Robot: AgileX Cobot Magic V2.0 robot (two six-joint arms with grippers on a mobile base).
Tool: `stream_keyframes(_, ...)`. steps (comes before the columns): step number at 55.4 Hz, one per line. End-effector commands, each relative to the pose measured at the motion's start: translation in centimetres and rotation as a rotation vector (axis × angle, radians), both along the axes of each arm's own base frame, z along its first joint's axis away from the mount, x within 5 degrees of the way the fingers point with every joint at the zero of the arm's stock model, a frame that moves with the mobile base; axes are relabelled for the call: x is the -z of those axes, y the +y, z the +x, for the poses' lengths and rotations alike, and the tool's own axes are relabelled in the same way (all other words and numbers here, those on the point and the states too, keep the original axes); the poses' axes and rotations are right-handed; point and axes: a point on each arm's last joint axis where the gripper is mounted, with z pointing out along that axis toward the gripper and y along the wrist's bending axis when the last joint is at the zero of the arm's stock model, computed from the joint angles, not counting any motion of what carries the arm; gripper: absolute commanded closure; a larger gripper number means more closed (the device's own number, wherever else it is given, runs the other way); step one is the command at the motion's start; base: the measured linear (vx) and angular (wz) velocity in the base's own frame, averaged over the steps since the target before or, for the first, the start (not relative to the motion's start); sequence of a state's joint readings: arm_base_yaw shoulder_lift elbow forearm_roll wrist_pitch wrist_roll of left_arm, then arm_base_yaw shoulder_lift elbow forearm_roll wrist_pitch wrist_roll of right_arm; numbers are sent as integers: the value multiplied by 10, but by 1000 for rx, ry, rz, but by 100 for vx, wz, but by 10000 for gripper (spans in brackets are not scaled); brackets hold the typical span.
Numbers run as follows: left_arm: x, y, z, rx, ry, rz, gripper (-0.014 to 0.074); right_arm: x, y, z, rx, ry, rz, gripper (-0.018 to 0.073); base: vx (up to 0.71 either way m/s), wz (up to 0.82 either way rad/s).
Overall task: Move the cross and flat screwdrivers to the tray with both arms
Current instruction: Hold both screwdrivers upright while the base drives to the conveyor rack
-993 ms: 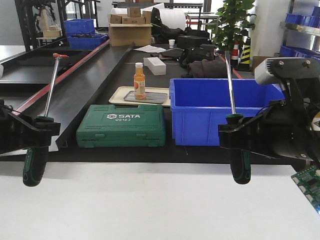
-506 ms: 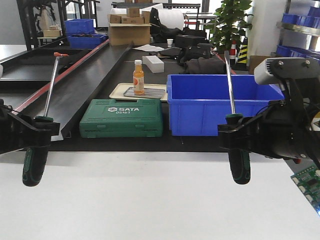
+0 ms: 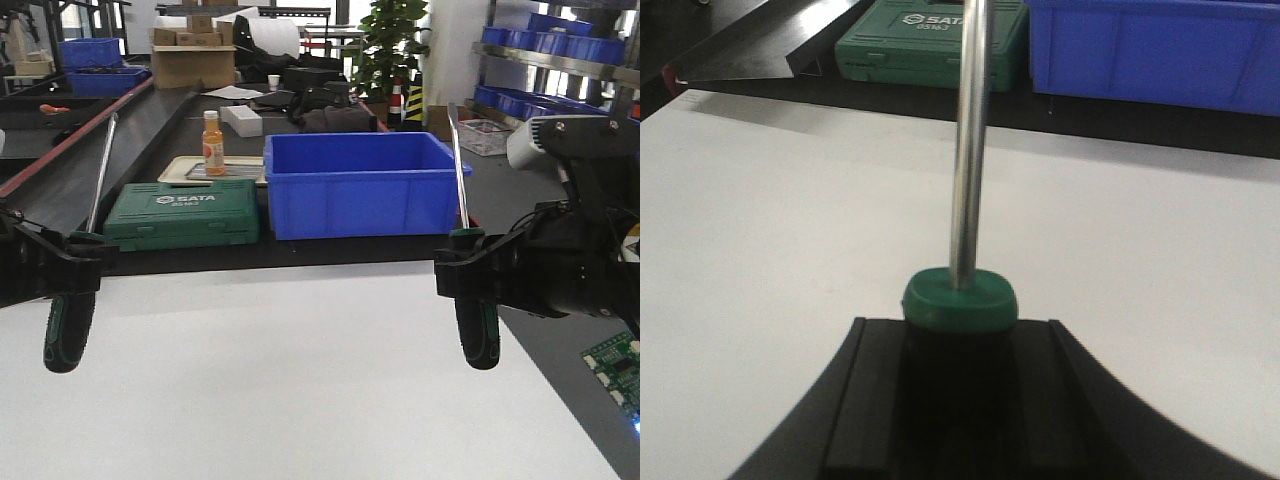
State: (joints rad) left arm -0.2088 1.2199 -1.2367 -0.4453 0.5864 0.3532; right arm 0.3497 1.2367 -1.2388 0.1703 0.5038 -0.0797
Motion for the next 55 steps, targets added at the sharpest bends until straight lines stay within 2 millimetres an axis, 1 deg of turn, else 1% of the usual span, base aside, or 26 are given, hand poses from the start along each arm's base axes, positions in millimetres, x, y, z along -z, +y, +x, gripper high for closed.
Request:
stream_keyframes(1, -21, 1, -4, -27, -101, -68, 594, -25, -4, -5, 16, -134, 45, 567, -25, -39)
stream_keyframes(17, -22, 1, -5, -27, -102, -68, 594, -25, -4, -5, 16, -134, 45, 567, -20, -58)
stream_keyframes(39, -22, 1, -5, -27, -103, -67, 594, -24, -4, -6, 15, -133, 44, 567, -12, -85)
stream_keyframes(55, -22, 1, -5, -27, -103, -67, 594, -24, -4, -6, 14, -131, 45, 567, -2, -81)
